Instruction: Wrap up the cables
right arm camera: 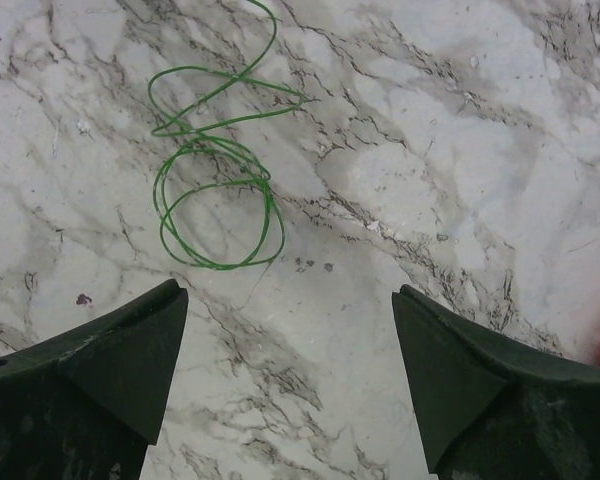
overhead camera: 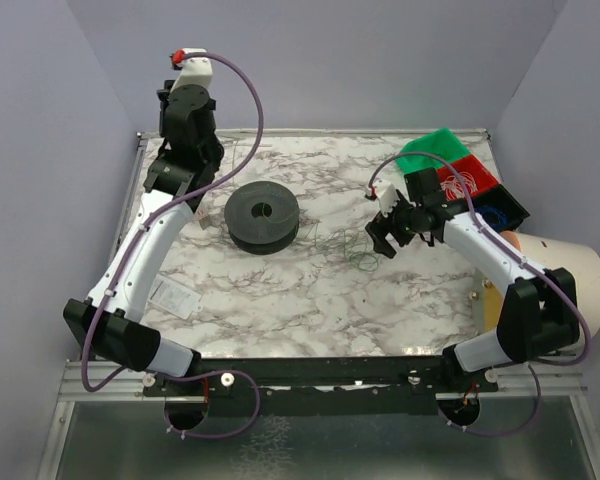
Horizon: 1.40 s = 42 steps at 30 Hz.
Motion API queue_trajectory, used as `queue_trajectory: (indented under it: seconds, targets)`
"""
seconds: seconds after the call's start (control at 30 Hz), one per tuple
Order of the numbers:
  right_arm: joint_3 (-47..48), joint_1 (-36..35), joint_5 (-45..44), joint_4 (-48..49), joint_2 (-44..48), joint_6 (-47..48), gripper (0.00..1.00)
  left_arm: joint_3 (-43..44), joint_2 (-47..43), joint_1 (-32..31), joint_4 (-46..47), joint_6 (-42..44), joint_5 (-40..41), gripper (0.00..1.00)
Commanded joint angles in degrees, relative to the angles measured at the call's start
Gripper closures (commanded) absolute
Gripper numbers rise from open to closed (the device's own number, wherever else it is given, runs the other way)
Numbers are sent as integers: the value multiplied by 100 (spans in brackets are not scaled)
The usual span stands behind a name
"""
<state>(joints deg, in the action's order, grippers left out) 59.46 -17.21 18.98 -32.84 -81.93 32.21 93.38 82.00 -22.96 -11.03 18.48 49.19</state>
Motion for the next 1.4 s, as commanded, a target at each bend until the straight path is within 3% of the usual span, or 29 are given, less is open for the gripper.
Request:
queue_trajectory:
  seconds: [0.0, 0.33, 0.43, 0.5, 0.57, 0.8, 1.0, 1.2, 1.37]
  targets:
    - [456, -28, -391, -199, -473, -882, 13, 168, 18, 639, 8, -87, 427, 100]
    - [736, -2, 74, -496, -852, -1513, 20, -64, 168, 1981, 227, -236, 385, 100]
    - [606, 25, -102, -570, -816, -1356, 22, -198, 209, 2459, 41, -593, 26, 100]
    - [528, 55, -13, -774, -853, -1018, 31, -271, 192, 2611, -172, -856, -337, 100]
    - [377, 58, 236, -973, -813, -574, 34, -383, 129, 2621, -277, -1010, -619, 100]
    - [-346, -69, 243, -787, -413, 672, 18, -420, 37, 2621, -452, -1427, -1468, 100]
    - [-531, -520, -50, 32, -435, 581, 6, -198, 178, 2612, -567, -1814, -2504, 100]
    - [-422, -829, -1118, 1144, -896, 157, 5, 139, 348, 2445, -554, -2377, -3231, 100]
    - [-92, -863, -2791, 2019, -1472, -216, 18, 955, 818, 2323, -565, -2395, -2337, 100]
